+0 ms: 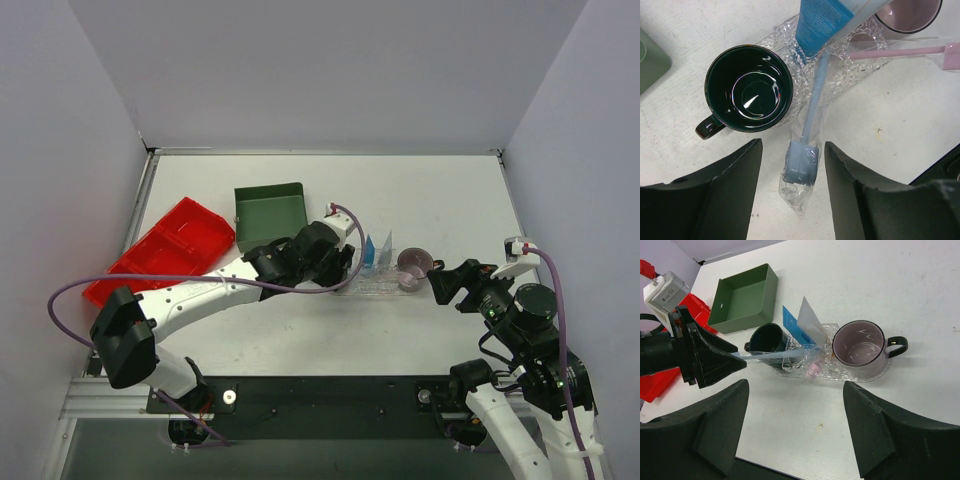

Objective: Prepare toiletry sets of a toothbrush and toothpaste on the tray

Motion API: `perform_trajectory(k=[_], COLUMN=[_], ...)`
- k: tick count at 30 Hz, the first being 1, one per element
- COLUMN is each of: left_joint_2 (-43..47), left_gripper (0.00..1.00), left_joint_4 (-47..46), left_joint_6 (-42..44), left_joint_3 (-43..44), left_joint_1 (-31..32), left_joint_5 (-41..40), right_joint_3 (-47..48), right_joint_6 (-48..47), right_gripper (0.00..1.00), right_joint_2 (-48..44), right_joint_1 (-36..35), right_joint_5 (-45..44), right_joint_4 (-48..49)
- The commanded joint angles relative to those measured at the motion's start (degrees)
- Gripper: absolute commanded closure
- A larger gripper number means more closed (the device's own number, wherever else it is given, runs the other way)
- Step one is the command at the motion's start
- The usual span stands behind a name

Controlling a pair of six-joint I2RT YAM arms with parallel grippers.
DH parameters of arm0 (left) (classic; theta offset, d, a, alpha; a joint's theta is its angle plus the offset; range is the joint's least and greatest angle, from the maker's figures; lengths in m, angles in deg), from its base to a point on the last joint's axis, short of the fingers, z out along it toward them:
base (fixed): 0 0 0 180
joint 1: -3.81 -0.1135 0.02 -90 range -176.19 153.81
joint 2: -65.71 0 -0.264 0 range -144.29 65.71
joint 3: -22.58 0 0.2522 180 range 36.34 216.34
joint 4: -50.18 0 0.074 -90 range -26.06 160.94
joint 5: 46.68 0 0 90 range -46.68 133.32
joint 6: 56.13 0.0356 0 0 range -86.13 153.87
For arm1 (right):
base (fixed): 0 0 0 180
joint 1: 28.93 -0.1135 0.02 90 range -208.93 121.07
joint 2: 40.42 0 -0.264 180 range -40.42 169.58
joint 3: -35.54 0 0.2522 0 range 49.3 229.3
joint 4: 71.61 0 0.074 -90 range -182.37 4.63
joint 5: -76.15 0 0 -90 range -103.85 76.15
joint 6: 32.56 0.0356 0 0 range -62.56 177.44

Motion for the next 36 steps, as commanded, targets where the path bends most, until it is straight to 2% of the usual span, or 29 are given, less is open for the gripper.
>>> perform_trajectory(k=[1,5,10,15,21,26,30,32,36], left_joint_2=[3.5,4.7,6.7,8.6,13.4,19.9,25.3,28.9,36.4], left_gripper=[0.27,0.16,0.13,0.11,0.11,0.1,0.1,0.06,0.04], left_joint_4=[-1.5,-2.7,-4.2,-4.0,-5.0,-5.4,-5.7,-5.9,-6.6], left_joint_6=[0.9,1.7,2.6,2.6,0.8,0.2,0.8,2.8,5.4], left_joint_3=[1.7,1.2,0.5,-0.3,-3.6,-6.9,-10.0,-11.7,-14.4], left_joint_1=[0.2,0.2,0.2,-0.3,-8.1,-19.2,-25.2,-26.5,-26.6], left_joint_5=[-0.6,-1.1,-1.7,-5.6,-1.1,3.7,5.2,4.3,0.5], right_joint_3=[0.4,0.9,1.6,2.6,4.2,6.0,8.3,9.0,9.7], right_joint_6=[-0.5,-0.5,-1.1,-1.9,-2.8,-4.1,-4.7,-4.9,-5.5], right_gripper=[0.29,0.28,0.26,0.25,0.25,0.25,0.24,0.24,0.24], right_joint_2=[-0.1,0.0,0.8,3.4,6.2,7.1,7.3,6.8,4.8], right_joint_1=[0.3,0.4,0.4,0.5,0.5,0.6,0.7,0.8,0.7], right_joint_5=[-0.6,-0.6,-0.8,-1.0,-2.8,-7.1,-9.6,-12.4,-15.1], right_joint_4=[-0.1,-0.3,-1.0,-1.9,-3.0,-4.6,-6.6,-7.1,-8.0])
